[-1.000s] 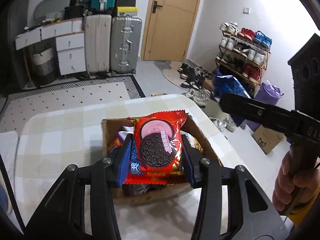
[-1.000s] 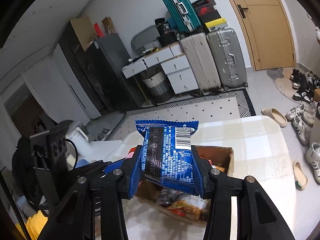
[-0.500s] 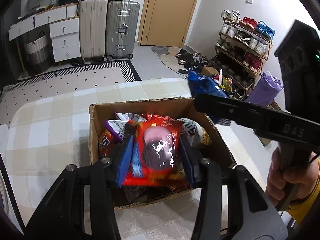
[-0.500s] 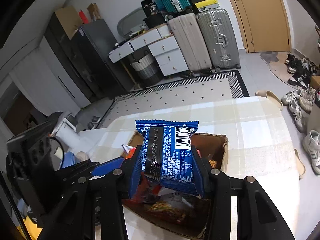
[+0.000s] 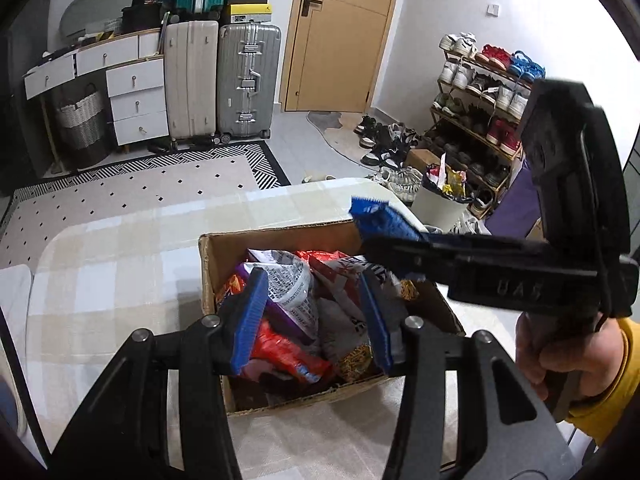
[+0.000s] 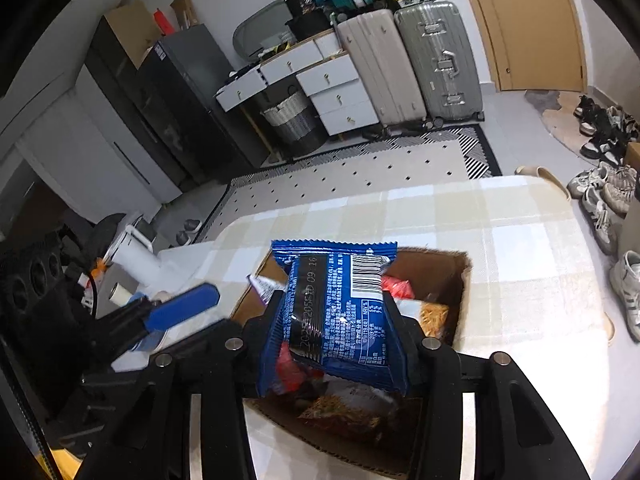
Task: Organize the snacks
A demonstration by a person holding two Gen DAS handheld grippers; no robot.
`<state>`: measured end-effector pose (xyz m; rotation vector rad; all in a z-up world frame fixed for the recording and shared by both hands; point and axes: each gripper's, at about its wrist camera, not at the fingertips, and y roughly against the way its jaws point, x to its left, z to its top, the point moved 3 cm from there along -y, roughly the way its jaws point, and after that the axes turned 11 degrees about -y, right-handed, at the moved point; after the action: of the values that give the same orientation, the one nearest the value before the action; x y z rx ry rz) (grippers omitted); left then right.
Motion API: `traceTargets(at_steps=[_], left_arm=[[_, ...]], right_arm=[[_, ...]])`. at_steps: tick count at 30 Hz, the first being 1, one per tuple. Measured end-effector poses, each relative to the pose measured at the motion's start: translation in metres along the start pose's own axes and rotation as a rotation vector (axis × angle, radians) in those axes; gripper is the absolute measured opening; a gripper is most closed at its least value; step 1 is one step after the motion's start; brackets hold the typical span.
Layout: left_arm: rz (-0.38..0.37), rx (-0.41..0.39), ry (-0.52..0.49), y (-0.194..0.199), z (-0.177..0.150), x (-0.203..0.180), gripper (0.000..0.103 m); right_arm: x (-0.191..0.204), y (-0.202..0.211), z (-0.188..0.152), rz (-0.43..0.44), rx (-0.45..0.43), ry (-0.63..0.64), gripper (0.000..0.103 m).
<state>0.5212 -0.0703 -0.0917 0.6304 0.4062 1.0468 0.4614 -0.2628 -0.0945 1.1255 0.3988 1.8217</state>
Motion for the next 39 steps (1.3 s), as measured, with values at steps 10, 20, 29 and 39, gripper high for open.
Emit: traceTargets(at_steps=[10, 20, 29, 39], left_arm=[[0.002, -0.013, 0.019, 0.022, -0.005, 0.002, 0.05], [0.031, -0.034, -0.003, 0.054, -0.008, -0.011, 0.062], [0.078, -0.104, -0.011, 0.115, -0.004, -0.026, 0.072], [0.24, -0.274, -0.04, 0.247, 0.014, -0.056, 0.103]], right_arm=[[0.007, 0.01, -0.002, -0.005, -0.035, 0.029, 0.05], [0.014, 0.031, -0.012, -0.001, -0.052, 0.029, 0.05], [0.044, 0.086, -0.025, 0.0, -0.148, 0.097, 0.053], [0.112, 0.196, -0.051, 0.056, -0.334, 0.236, 0.063]])
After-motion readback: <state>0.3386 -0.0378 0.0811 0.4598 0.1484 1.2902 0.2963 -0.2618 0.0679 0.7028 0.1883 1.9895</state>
